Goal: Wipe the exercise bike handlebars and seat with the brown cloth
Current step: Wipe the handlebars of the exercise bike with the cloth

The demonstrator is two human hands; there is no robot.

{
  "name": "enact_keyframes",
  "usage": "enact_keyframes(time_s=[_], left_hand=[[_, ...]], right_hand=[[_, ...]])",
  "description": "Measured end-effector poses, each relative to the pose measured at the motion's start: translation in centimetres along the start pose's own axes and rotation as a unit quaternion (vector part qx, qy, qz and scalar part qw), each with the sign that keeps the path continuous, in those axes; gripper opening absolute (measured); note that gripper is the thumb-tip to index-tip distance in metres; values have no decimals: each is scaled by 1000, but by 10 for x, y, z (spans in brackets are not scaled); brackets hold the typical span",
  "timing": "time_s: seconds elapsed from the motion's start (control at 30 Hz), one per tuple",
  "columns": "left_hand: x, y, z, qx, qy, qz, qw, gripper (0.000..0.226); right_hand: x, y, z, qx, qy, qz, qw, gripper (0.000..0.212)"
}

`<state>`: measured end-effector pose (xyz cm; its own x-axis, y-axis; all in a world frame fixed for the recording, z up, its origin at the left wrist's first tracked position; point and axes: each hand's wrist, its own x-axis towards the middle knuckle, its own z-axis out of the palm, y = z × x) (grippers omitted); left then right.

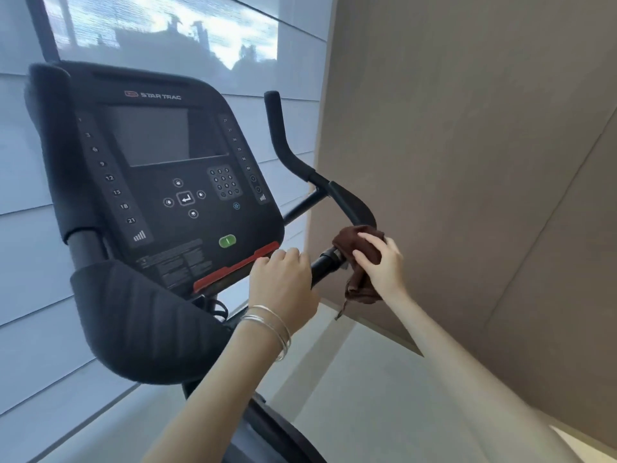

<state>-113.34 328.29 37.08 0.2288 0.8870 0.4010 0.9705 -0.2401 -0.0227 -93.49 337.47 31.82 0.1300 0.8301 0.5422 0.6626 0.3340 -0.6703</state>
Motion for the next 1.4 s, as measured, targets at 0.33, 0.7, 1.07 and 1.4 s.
enact_keyframes(time_s=[0.33,0.7,1.07,1.4], left_hand=[[32,35,36,93,-14,-40,995,16],[34,38,43,117,11,-68,991,11],[34,40,46,115,3,-73,991,12],[29,38,48,105,8,-68,992,13]], right_hand=[[-49,19,20,131,78,53,987,31],[-38,24,55,299,-9,208,931,20],[-19,52,53,282,12,181,942,20],[-30,49,37,193,-9,81,978,39]])
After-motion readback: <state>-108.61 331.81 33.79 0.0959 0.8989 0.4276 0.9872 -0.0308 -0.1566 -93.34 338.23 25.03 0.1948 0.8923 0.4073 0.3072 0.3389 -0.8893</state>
